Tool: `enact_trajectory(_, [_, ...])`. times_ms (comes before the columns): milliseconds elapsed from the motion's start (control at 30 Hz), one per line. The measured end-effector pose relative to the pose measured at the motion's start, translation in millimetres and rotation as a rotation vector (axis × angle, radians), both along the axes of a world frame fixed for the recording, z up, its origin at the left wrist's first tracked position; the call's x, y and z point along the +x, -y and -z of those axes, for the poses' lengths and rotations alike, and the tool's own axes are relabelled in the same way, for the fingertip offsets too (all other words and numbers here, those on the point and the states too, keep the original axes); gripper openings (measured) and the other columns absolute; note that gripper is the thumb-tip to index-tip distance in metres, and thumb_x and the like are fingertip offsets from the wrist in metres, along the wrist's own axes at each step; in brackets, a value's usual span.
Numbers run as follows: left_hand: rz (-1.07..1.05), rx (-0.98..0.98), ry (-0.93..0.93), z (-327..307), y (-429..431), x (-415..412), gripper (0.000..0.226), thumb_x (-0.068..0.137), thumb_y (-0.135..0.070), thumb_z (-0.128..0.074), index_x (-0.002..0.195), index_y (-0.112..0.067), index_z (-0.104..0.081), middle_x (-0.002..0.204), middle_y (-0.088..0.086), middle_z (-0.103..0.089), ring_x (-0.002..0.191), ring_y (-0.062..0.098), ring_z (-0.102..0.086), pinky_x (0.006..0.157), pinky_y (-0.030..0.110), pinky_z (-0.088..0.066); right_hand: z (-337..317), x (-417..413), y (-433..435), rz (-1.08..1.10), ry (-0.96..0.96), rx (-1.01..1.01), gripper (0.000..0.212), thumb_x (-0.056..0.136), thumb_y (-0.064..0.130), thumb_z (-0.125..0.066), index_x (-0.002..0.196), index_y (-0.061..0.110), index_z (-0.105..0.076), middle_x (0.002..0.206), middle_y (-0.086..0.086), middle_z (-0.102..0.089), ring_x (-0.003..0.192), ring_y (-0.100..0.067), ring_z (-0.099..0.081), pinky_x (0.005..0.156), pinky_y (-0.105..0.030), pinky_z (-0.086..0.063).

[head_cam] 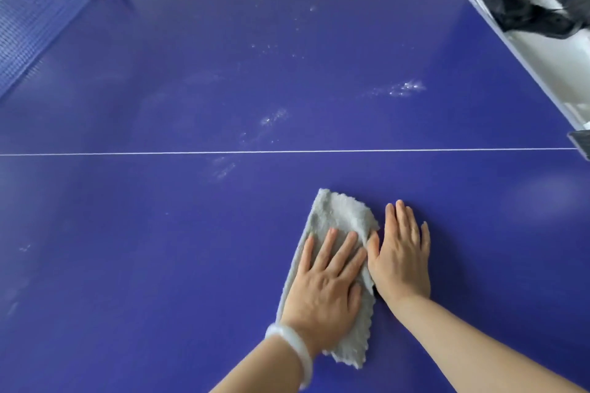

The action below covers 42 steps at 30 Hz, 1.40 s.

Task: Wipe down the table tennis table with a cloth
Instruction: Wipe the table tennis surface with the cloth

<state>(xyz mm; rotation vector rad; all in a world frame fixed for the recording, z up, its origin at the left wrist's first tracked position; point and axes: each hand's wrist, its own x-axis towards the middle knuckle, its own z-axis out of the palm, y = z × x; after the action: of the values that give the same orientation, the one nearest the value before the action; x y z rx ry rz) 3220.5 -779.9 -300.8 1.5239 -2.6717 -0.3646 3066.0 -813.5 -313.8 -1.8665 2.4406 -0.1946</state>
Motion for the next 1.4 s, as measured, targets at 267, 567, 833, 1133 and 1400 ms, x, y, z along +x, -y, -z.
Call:
enact_trajectory(267, [-0.525,-0.055,0.072,2.9,75.3,110.2,0.062,0.096,-0.046,-0.018,0.156,-0.032,-0.017,0.164,-0.012,-0.007,0.152,0.017,0.000,0.122,0.043,0.000,-5.3,5.9,-0.6,0.009,-0.064,0.023,0.068,0.100,0.045,-0.030,0.151,0.000,-0.036,0.158,-0.018,-0.033,0.147,-0.033,-0.030,0.119,-0.057,-0.022])
enact_trajectory(567, [-0.027,-0.026,0.032,5.2,96.6,11.0,0.058,0.100,-0.045,-0.013,0.157,-0.034,-0.007,0.164,-0.014,0.000,0.152,0.020,0.007,0.121,0.049,0.004,-7.9,7.3,-1.6,-0.150,-0.118,0.076,0.069,0.094,0.050,-0.019,0.152,0.019,-0.039,0.158,-0.008,-0.036,0.143,-0.049,-0.029,0.113,-0.070,-0.021])
enact_trajectory(833, [-0.454,-0.071,0.010,13.8,155.1,140.9,0.056,0.100,-0.049,-0.020,0.155,-0.039,-0.015,0.163,-0.013,-0.012,0.152,0.019,-0.005,0.122,0.046,-0.003,-6.8,6.3,-2.3,-0.146,-0.109,0.094,0.068,0.096,0.051,-0.014,0.155,0.022,-0.032,0.161,-0.006,-0.030,0.146,-0.047,-0.023,0.115,-0.069,-0.017])
enact_trajectory(1133, [-0.127,-0.062,-0.026,7.8,33.1,6.1,0.059,0.099,-0.041,-0.027,0.156,-0.028,-0.018,0.164,-0.005,-0.013,0.152,0.026,-0.001,0.121,0.052,-0.005,-2.1,4.4,-1.3,-0.115,-0.076,0.078,0.050,0.099,0.038,-0.047,0.144,0.017,-0.050,0.161,-0.003,-0.032,0.146,-0.044,-0.024,0.116,-0.067,-0.017])
enact_trajectory(1400, [-0.405,-0.092,0.026,6.6,9.4,146.8,0.060,0.098,-0.046,-0.023,0.156,-0.032,-0.018,0.163,-0.012,-0.011,0.152,0.017,-0.005,0.122,0.047,-0.010,-1.4,2.7,-1.2,-0.108,-0.049,0.039,0.056,0.100,0.037,-0.044,0.154,0.026,-0.034,0.161,0.000,-0.031,0.147,-0.040,-0.023,0.117,-0.064,-0.017])
